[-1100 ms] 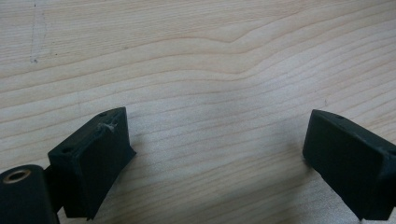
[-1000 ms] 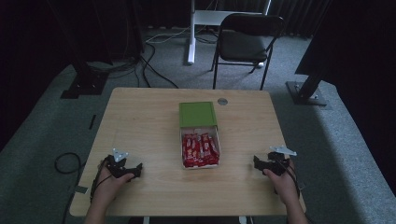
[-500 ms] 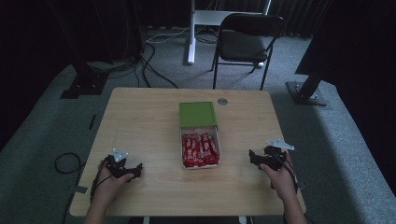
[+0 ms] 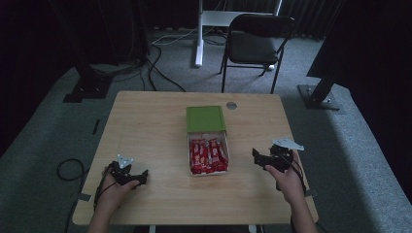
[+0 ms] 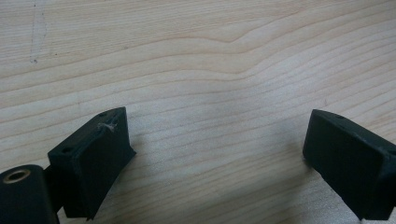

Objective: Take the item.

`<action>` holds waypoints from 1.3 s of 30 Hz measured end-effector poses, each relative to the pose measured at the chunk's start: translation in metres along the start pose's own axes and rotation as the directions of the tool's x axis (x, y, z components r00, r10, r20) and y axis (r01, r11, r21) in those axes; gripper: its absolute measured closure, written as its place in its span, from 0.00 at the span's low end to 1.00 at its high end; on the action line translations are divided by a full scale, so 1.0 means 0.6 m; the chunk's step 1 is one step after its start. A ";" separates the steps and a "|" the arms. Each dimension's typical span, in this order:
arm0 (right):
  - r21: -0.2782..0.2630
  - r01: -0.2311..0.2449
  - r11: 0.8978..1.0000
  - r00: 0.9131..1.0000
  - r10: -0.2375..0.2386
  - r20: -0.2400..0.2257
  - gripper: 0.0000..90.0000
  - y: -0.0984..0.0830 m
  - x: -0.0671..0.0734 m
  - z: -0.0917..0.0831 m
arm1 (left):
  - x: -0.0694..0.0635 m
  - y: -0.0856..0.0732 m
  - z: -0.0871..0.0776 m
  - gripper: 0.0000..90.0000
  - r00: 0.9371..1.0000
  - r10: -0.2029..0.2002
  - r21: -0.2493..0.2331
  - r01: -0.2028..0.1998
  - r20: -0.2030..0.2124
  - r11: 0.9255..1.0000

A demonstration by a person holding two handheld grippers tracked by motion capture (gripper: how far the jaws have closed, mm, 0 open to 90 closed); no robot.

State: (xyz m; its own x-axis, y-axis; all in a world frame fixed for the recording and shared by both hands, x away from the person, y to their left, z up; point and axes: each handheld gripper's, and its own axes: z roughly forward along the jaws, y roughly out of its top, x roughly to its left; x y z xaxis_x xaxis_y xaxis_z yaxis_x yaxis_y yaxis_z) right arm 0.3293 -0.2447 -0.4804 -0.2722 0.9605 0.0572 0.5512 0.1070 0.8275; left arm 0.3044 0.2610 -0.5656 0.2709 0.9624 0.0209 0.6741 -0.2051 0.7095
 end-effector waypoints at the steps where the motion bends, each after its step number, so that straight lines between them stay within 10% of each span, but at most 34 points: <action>1: -0.009 0.003 1.000 1.000 -0.003 -0.008 0.13 0.006 0.005 -0.002 | 0.000 0.000 0.000 0.09 1.000 0.000 0.000 0.000 0.000 1.000; 39: -0.071 0.119 0.990 0.969 -0.131 -0.210 0.22 0.062 0.177 0.024 | 0.000 0.000 0.000 0.09 1.000 -0.001 -0.001 0.001 0.000 1.000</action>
State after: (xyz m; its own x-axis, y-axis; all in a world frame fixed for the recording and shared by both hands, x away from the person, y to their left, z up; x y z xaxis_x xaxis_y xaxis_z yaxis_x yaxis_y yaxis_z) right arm 0.3323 -0.1350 -0.4513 -0.5015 0.8628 0.0641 0.4575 0.2016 0.8660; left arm 0.3044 0.2609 -0.5657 0.2702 0.9626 0.0207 0.6733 -0.2043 0.7106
